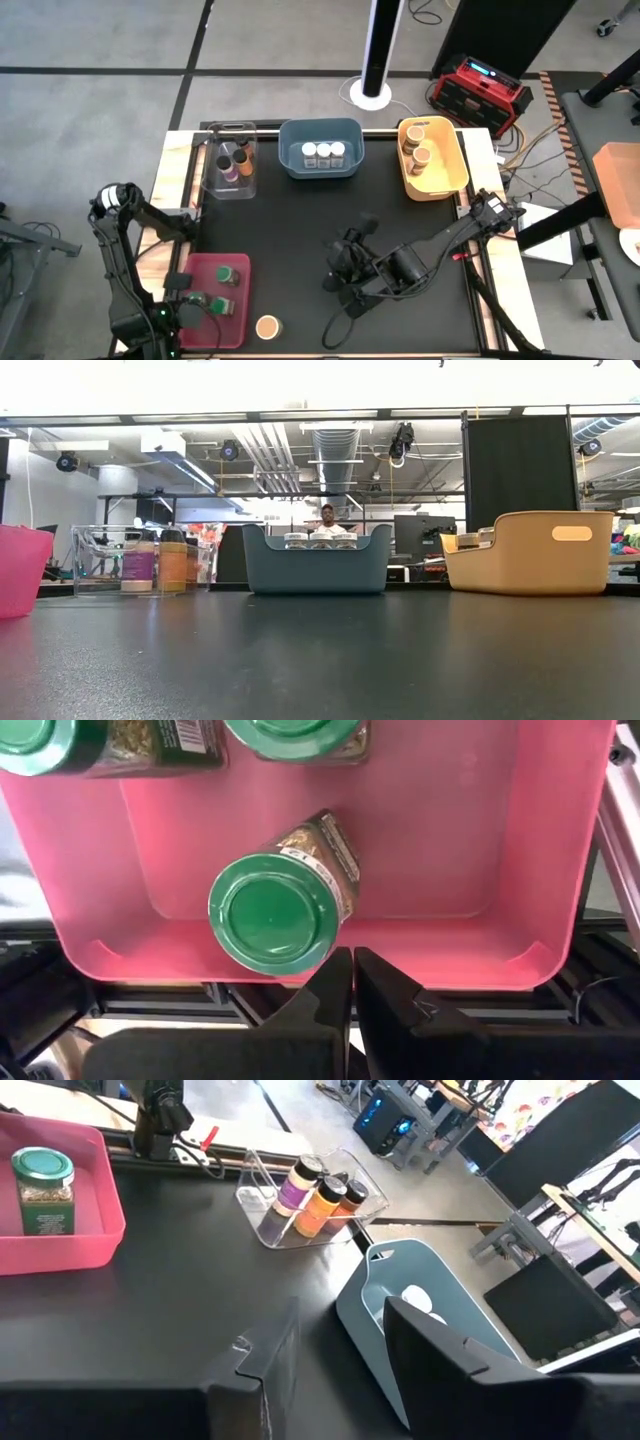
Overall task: Sort spices by type
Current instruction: Adjust the green seasoning bottle
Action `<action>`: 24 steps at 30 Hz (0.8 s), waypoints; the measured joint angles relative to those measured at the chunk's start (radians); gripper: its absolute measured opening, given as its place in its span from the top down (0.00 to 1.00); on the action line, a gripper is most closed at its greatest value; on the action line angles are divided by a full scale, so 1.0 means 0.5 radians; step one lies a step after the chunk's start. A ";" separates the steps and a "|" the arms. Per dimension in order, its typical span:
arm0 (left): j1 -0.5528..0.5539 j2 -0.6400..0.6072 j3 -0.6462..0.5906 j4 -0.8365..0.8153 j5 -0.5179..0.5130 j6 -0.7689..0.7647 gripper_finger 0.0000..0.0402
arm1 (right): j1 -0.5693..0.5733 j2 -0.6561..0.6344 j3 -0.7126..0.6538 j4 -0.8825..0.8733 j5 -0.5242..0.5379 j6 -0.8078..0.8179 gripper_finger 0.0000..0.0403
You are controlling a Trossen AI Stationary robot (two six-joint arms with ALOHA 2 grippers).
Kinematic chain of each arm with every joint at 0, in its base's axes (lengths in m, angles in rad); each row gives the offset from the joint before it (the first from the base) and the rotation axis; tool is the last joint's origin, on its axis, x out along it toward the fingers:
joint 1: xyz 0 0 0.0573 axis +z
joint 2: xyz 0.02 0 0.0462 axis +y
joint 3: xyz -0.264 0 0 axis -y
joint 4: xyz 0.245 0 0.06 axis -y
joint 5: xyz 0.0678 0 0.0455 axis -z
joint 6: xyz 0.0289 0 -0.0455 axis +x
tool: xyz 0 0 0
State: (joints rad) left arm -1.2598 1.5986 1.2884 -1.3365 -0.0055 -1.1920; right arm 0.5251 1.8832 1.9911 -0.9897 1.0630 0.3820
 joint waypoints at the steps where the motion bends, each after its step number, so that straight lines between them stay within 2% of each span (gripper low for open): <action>1: 0.000 0.000 -0.001 0.000 0.006 -0.007 1.00 | 0.000 0.000 0.000 0.000 0.000 0.000 0.65; 8: 0.000 0.000 -0.002 -0.037 0.007 -0.044 1.00 | 0.000 0.000 0.000 0.001 -0.043 0.000 0.68; 16: 0.011 0.000 -0.001 -0.088 -0.139 -0.039 1.00 | 0.000 0.000 0.000 0.002 -0.043 -0.001 0.71; 24: 0.024 0.000 0.006 -0.133 -0.158 -0.030 1.00 | 0.000 0.000 0.000 0.002 -0.043 -0.001 0.69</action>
State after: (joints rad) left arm -1.2480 1.5986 1.2915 -1.4032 -0.0845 -1.2068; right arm 0.5251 1.8832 1.9911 -0.9890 1.0416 0.3817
